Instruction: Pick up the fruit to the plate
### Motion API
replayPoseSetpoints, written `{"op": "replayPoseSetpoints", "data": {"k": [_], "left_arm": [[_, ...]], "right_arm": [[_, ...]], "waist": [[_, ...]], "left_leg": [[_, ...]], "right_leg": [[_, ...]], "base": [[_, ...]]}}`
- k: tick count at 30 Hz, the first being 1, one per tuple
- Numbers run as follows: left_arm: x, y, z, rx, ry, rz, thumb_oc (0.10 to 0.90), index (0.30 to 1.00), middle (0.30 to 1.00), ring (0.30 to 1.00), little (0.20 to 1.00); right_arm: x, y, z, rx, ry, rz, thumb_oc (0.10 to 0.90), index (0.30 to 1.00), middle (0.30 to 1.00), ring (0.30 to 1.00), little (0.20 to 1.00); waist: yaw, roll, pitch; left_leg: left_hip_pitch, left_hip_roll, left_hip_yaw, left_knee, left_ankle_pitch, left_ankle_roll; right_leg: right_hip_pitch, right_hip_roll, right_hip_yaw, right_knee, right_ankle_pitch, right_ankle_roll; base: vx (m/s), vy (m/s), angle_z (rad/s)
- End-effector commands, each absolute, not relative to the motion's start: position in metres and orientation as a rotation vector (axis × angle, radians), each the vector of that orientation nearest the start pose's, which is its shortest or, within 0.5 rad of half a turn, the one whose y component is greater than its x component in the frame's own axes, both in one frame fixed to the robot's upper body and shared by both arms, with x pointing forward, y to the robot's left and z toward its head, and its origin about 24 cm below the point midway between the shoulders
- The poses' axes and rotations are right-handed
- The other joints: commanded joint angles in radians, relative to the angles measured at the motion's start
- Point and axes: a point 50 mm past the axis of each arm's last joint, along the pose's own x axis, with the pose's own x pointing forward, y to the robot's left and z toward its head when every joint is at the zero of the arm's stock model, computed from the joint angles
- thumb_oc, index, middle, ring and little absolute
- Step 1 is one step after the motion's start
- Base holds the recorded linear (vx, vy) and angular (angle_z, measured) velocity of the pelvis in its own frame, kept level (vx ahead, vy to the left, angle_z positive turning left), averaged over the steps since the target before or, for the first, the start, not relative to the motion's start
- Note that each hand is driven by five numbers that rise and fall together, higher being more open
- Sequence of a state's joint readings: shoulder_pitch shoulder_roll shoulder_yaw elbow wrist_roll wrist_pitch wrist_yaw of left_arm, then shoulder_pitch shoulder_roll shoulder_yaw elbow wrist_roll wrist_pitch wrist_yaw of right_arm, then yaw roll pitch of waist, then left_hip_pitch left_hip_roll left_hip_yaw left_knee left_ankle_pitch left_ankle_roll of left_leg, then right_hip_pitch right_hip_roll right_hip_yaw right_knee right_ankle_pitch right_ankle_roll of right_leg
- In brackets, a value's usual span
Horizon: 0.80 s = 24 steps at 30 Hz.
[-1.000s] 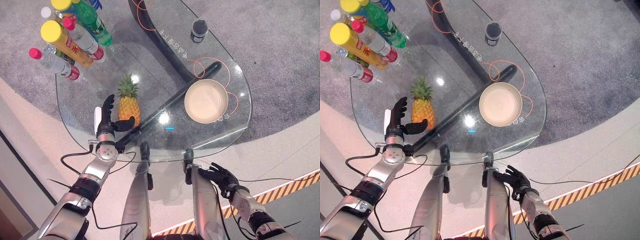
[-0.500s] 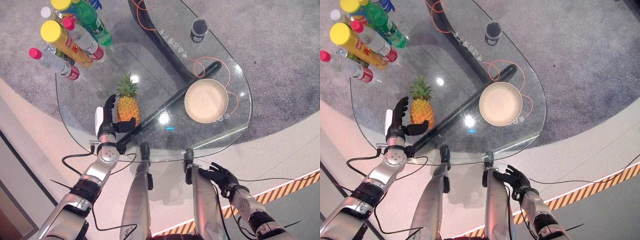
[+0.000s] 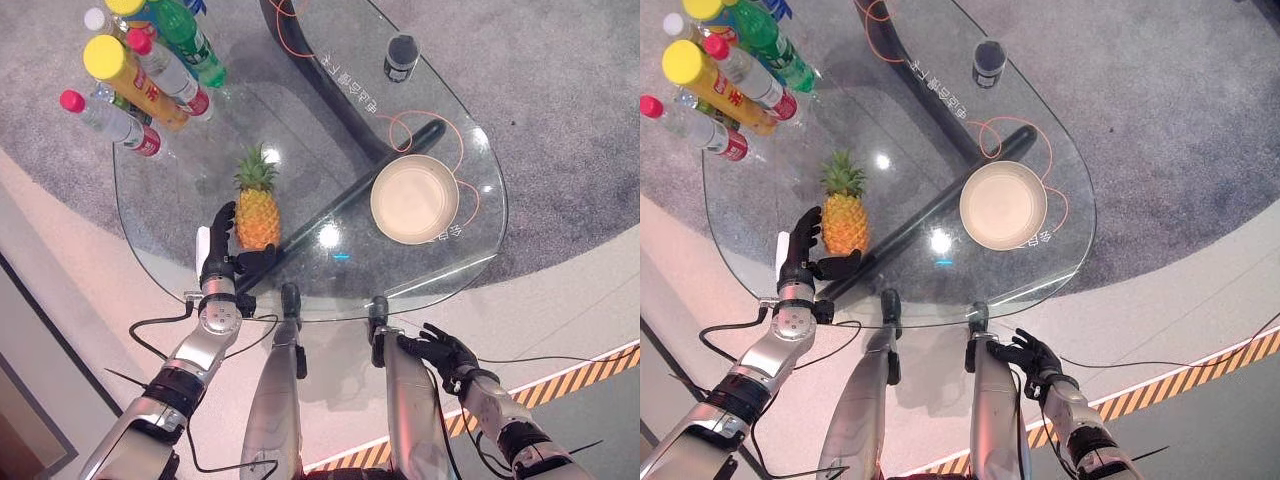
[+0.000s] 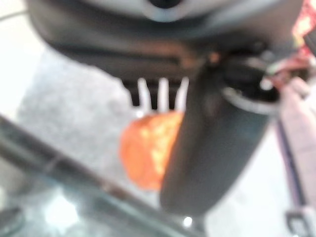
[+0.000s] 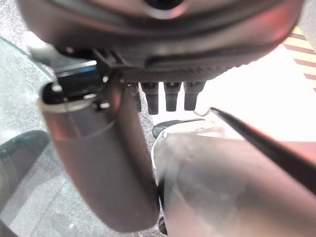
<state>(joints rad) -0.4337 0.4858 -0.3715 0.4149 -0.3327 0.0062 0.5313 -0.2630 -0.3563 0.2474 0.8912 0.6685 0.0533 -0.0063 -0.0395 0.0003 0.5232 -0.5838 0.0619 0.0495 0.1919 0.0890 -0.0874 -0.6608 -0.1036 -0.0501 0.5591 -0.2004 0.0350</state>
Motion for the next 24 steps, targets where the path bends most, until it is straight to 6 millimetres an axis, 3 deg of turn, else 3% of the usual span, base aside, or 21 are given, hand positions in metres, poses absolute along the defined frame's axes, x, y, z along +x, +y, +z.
{"op": "replayPoseSetpoints", "data": {"k": [1,8,17,24], "left_arm": [[0.331,0.196,0.077,0.119,-0.001,0.266,0.8,0.9,0.9,0.9,0.9],[0.333,0.191,0.073,0.05,0.022,0.267,0.8,0.9,0.9,0.9,0.9],[0.342,0.19,0.09,-0.025,-0.016,0.239,0.8,0.9,0.9,0.9,0.9],[0.349,0.185,0.093,0.023,0.037,0.205,0.8,0.9,0.9,0.9,0.9]], "right_arm": [[0.189,-0.232,-0.117,0.066,0.959,-0.168,0.8,0.9,0.9,0.9,0.9],[0.191,-0.229,-0.116,0.067,0.961,-0.163,0.8,0.9,0.9,0.9,0.9],[0.193,-0.227,-0.115,0.063,0.953,-0.158,0.8,0.9,0.9,0.9,0.9],[0.196,-0.226,-0.113,0.058,0.947,-0.151,0.8,0.9,0.9,0.9,0.9]], "waist": [[-0.01,-0.024,-0.003],[-0.018,-0.025,-0.003],[-0.029,-0.025,-0.003],[-0.036,-0.026,-0.003]], "left_leg": [[-0.039,-0.068,0.007,0.175,-0.08,0.062],[-0.047,-0.066,0.012,0.177,-0.078,0.061],[-0.057,-0.065,0.02,0.169,-0.073,0.063],[-0.071,-0.067,0.021,0.177,-0.074,0.063]], "right_leg": [[0.066,0.0,-0.039,-0.3,0.273,0.011],[0.058,0.003,-0.035,-0.3,0.277,0.012],[0.04,0.005,-0.029,-0.298,0.279,0.013],[0.027,0.004,-0.026,-0.296,0.284,0.014]], "base": [[0.0,0.0,0.0],[0.0,0.0,0.0],[0.0,0.0,0.0],[0.0,0.0,0.0]]}}
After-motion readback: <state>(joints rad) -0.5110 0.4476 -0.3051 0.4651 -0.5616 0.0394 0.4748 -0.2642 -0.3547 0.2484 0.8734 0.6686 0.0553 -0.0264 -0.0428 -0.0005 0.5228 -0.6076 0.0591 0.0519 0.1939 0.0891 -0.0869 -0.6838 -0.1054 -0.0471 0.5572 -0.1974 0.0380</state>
